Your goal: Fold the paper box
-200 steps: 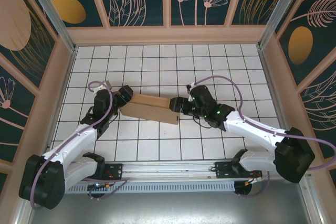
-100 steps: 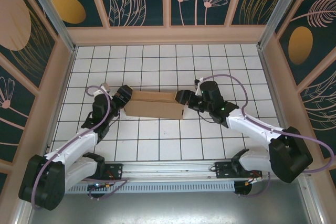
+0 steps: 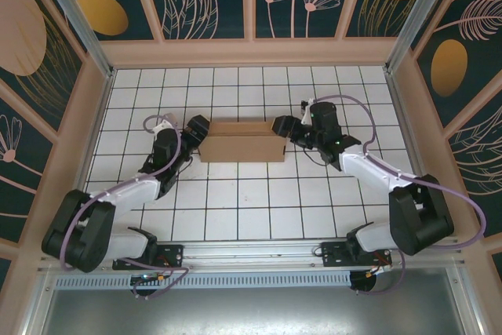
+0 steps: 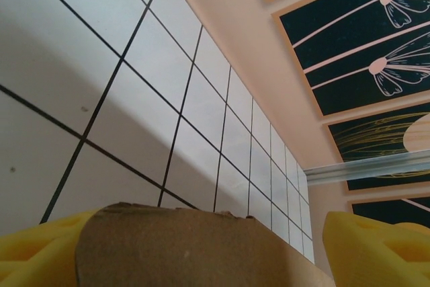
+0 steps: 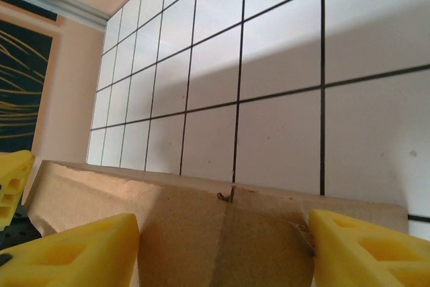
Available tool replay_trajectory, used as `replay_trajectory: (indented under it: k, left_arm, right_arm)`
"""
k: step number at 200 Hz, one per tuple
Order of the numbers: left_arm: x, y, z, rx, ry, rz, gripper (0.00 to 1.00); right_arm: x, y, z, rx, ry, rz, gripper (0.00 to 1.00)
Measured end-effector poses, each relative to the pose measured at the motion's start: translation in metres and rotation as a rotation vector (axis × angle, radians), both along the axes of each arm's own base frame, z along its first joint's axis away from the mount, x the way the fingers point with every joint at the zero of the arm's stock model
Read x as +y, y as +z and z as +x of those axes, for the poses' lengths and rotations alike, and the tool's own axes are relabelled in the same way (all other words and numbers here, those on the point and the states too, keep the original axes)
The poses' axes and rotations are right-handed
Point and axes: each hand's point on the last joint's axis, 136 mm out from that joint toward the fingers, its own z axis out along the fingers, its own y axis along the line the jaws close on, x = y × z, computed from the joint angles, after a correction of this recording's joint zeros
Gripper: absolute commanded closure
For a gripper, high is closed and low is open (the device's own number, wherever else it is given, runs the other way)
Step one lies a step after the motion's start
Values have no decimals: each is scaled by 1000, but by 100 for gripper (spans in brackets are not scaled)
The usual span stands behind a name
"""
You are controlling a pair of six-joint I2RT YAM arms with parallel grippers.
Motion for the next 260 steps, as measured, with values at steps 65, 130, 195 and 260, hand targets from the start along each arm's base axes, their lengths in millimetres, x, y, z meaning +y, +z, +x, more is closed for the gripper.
replay_trajectory:
  k: [65,130,195,260]
  left_arm:
    - [-25,2,33,-28,-9,-6,18]
    - [-29,3,49,-47,7,-5,16]
    - [-31,5,47,-51,9,-4,12]
    - [-33,14,43,-65,13,-1,1]
  right_arm:
    - [-25,4,34,-28,-40,-7,34]
    - [-32,-5,51,-21,-30,19,33]
    - [-32,-6,58,-32,-12,22,27]
    - [-29,-2,61,-58,11,7,11]
